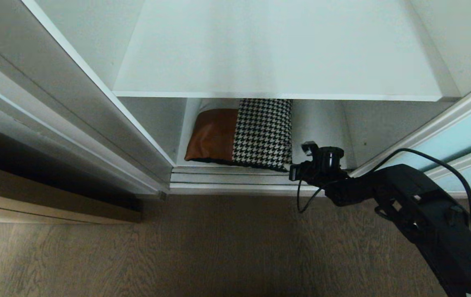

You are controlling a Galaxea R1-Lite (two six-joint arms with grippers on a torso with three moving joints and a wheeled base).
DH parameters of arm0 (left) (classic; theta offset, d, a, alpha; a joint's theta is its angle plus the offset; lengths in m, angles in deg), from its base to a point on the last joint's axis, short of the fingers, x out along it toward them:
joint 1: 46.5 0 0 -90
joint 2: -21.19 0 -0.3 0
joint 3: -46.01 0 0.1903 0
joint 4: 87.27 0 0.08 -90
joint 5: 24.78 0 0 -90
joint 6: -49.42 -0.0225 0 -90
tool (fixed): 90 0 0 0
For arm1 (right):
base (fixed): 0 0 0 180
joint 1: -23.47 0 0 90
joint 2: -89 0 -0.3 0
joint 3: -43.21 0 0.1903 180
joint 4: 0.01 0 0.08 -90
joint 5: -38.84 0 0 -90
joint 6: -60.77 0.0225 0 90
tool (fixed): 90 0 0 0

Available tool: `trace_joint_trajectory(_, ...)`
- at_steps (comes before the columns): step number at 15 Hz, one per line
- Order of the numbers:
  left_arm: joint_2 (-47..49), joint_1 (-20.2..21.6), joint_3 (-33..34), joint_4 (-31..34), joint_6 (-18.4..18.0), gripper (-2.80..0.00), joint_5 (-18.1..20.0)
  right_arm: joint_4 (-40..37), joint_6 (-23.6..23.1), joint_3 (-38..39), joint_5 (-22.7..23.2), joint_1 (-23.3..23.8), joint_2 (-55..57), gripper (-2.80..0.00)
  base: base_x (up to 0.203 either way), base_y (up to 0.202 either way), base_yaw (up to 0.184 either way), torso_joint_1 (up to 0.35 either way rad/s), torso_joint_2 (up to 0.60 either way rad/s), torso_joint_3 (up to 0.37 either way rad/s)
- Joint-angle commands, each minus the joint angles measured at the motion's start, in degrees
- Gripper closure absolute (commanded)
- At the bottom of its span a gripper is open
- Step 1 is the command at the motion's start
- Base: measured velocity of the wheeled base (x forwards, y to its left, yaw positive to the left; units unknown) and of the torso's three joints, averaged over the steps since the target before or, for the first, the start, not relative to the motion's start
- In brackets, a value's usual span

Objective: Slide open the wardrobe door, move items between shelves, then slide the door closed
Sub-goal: Place the pillow on the higher shelf

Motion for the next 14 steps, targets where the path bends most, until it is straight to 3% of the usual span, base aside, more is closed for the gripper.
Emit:
trace_joint_trajectory(1, 0.09, 0.02, 0.0, 0.01, -0.01, 0.0, 0.0, -0.07, -0.05, 5.32, 0.05, 0.84, -3.86, 0.0, 0.0, 0.0, 0.0, 0.0, 0.0, 0.0)
trace_joint_trajectory(7, 0.09, 0.02, 0.0, -0.01, -0.01, 0.0, 0.0, 0.44, -0.16, 23.89, -0.25, 2.99, -14.02, 0.0, 0.0, 0.0, 0.0, 0.0, 0.0, 0.0)
trace_joint_trajectory(14, 0.09, 0.02, 0.0, -0.02, -0.16, 0.0, 0.0, -0.11, 1.28, 24.73, -5.03, 3.49, -14.57, 0.0, 0.0, 0.0, 0.0, 0.0, 0.0, 0.0)
